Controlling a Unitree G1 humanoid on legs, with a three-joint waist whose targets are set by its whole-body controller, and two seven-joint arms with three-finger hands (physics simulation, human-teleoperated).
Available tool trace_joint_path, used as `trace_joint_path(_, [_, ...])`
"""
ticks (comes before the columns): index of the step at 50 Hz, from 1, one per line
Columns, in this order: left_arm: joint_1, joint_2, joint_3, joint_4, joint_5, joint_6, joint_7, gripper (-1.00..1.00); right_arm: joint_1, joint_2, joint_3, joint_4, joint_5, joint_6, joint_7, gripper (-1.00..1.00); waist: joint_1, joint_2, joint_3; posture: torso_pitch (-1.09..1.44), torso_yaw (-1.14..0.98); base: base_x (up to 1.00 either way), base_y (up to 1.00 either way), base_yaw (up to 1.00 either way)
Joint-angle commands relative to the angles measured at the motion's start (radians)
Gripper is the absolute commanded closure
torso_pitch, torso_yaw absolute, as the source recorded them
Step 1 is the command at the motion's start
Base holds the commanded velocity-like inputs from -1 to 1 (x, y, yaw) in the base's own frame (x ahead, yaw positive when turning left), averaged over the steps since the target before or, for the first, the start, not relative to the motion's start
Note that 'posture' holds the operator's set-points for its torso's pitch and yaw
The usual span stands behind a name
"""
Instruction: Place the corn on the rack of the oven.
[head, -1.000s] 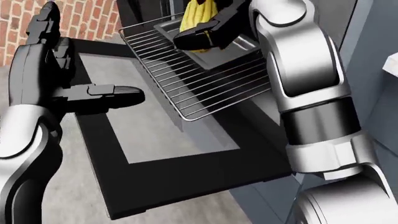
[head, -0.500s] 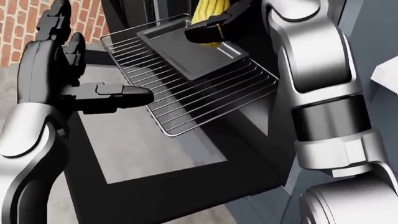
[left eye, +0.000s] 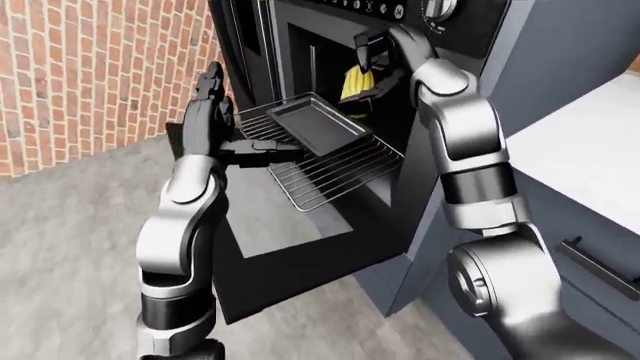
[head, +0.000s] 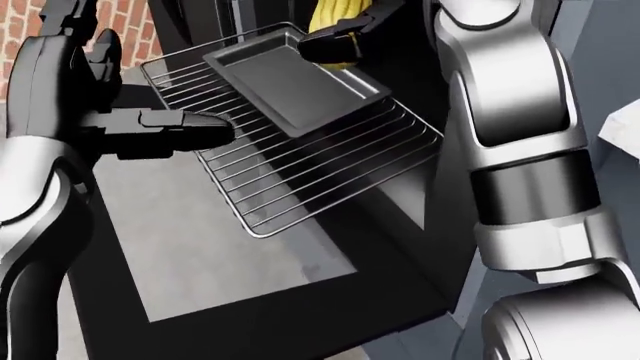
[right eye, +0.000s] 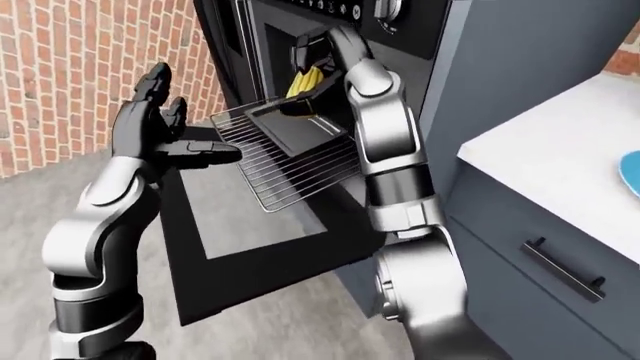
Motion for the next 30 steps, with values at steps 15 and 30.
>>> trace_joint_path(15, [-0.067,0.072,0.053,-0.009,0.025,0.001,-0.036,-1.0,-0.038,0.01,0.008,-0.036,0.0,-0.032,-0.005,1.0,0.012,-0.005,-0.036,0.0,0.0,0.05,0.0,0.0])
trace_joint_path(30, [-0.099,0.087,0.057,0.004,0.03,0.01,-0.042,-1.0,-0.048,0.007,0.006,-0.023,0.0,-0.03,-0.003,1.0,0.005,0.004,-0.045,0.0,0.0,0.04,0.0,0.0])
